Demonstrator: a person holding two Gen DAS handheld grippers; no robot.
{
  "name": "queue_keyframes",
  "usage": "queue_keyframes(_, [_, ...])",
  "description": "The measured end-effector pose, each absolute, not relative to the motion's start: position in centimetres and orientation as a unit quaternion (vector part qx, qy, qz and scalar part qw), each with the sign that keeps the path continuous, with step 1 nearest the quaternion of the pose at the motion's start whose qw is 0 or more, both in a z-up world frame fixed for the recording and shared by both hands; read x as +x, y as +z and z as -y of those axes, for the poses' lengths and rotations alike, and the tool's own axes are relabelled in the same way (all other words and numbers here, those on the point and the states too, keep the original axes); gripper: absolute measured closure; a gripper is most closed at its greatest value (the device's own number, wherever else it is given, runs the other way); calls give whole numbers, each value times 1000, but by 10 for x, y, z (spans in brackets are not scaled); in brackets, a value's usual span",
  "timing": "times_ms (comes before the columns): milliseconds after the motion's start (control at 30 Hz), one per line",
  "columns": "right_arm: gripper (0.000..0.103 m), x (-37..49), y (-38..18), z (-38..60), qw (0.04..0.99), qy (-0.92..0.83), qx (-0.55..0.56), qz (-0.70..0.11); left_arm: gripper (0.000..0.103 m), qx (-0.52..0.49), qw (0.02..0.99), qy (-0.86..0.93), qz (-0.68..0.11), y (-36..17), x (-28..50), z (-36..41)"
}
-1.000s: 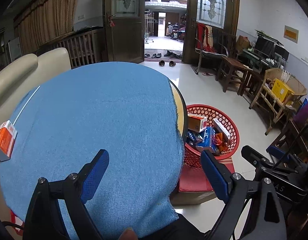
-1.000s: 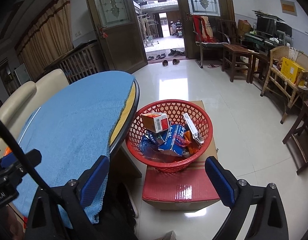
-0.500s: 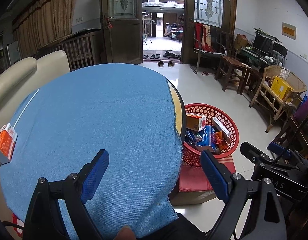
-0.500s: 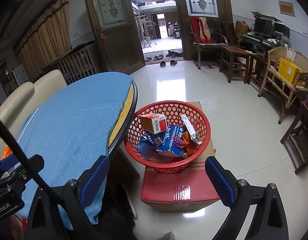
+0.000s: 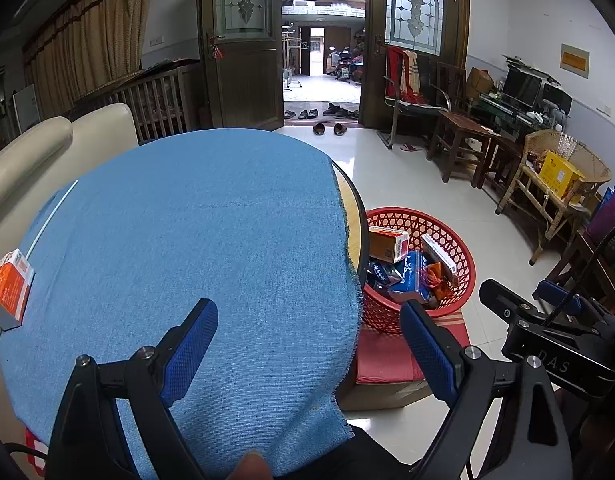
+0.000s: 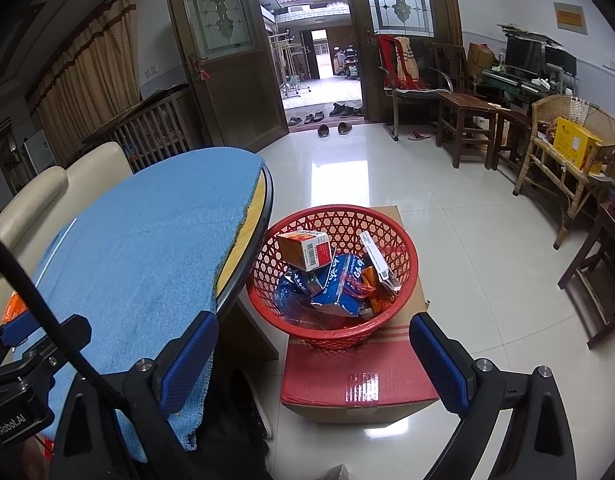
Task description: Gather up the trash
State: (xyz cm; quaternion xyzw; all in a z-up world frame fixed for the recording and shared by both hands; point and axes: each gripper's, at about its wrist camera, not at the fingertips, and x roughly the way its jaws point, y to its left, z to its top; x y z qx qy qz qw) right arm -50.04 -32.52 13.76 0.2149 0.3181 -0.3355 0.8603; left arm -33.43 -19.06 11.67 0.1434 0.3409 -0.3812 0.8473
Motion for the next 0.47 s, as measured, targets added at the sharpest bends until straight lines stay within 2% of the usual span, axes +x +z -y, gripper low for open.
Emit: queue_keyframes(467, [5,-500,139,325,859,-336,215,-321,10,153,844,-402,-320,120,-345,193])
